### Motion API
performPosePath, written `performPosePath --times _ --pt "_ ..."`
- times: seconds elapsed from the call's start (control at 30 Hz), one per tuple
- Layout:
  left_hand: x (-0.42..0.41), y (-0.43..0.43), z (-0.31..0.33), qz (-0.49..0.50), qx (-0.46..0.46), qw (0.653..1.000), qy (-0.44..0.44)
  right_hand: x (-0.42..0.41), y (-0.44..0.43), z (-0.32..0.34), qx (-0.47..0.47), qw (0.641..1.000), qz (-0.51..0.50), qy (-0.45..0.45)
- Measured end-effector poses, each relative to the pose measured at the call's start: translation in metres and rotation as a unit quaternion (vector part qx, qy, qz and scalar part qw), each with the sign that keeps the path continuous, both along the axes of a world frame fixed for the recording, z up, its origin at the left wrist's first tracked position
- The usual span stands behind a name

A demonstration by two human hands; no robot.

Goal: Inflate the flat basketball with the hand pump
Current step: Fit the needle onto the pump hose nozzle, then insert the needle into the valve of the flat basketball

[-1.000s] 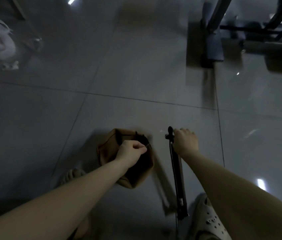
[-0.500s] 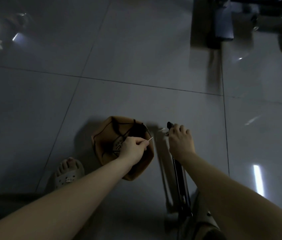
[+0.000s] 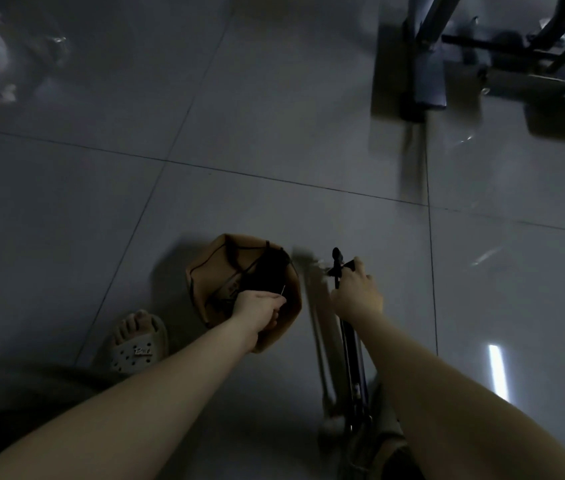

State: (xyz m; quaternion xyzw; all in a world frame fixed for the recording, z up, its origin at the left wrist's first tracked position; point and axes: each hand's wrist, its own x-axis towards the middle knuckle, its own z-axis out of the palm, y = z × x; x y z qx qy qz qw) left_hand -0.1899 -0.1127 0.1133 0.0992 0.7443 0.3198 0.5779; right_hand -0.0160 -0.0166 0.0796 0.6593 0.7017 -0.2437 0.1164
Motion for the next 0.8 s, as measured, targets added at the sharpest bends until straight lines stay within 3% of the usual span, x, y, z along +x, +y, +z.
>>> performPosePath --times 0.1,0.2,0.33,0.47,0.53,0.6,0.67,0.8 --pt "0.003 0.003 -0.001 -0.026 0.004 1.0 0.006 0.008 0.007 -0.018 -0.029 0.99 -0.13 0.044" --pt "0.003 0.005 -0.006 -0.053 0.003 0.998 0.015 0.021 0.016 -0.047 -0.039 0.973 -0.174 0.145" --pt "-0.004 0.002 -0.016 -0.082 -0.005 0.996 0.032 0.027 0.014 -0.072 -0.096 0.946 -0.245 0.188" --pt "-0.001 -0.001 -0.021 -0.088 -0.005 0.995 0.05 0.01 -0.009 -0.054 -0.004 0.948 -0.256 0.187" --pt "0.005 -0.003 -0.021 -0.094 0.005 0.993 0.074 -0.008 -0.027 -0.031 0.009 0.927 -0.294 0.234" --pt "0.012 -0.004 -0.02 -0.121 0.022 0.987 0.101 -0.025 -0.049 -0.012 -0.068 0.887 -0.319 0.327" --pt "0.018 -0.006 -0.018 -0.15 0.037 0.981 0.117 -0.034 -0.067 0.002 -0.129 0.863 -0.28 0.401" --pt "0.019 -0.01 -0.017 -0.206 0.06 0.958 0.19 -0.033 -0.076 0.007 -0.159 0.828 -0.294 0.451"
